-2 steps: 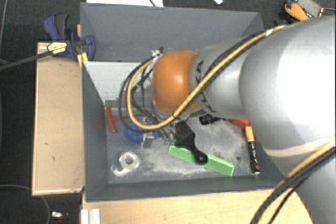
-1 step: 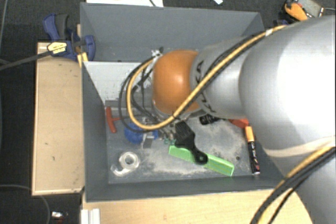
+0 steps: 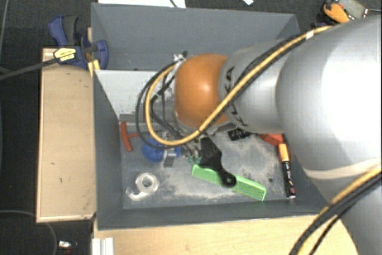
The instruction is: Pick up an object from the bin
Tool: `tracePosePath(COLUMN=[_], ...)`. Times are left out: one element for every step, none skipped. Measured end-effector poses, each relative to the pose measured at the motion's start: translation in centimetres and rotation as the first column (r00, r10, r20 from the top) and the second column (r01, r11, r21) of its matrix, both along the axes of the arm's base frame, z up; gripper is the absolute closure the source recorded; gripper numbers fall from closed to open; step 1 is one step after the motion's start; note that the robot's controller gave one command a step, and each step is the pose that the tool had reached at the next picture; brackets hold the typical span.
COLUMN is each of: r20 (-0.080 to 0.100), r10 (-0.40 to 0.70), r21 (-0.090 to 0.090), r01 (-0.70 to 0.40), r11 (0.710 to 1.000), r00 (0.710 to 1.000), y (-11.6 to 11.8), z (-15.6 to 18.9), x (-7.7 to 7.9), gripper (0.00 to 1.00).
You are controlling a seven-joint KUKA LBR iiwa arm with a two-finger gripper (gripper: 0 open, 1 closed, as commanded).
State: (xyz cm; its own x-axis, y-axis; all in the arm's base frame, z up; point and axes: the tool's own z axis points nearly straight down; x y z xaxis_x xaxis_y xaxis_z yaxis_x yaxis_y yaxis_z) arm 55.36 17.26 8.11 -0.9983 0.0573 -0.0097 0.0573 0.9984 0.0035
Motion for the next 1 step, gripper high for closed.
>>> tracePosePath(r20=[0.002], r10=[-0.001], r21=[0.001], r01=[0.001], r11=[1.0], r00=[1.0], y=[0.01], z=[1.88], x=[0.08], gripper=[1.0])
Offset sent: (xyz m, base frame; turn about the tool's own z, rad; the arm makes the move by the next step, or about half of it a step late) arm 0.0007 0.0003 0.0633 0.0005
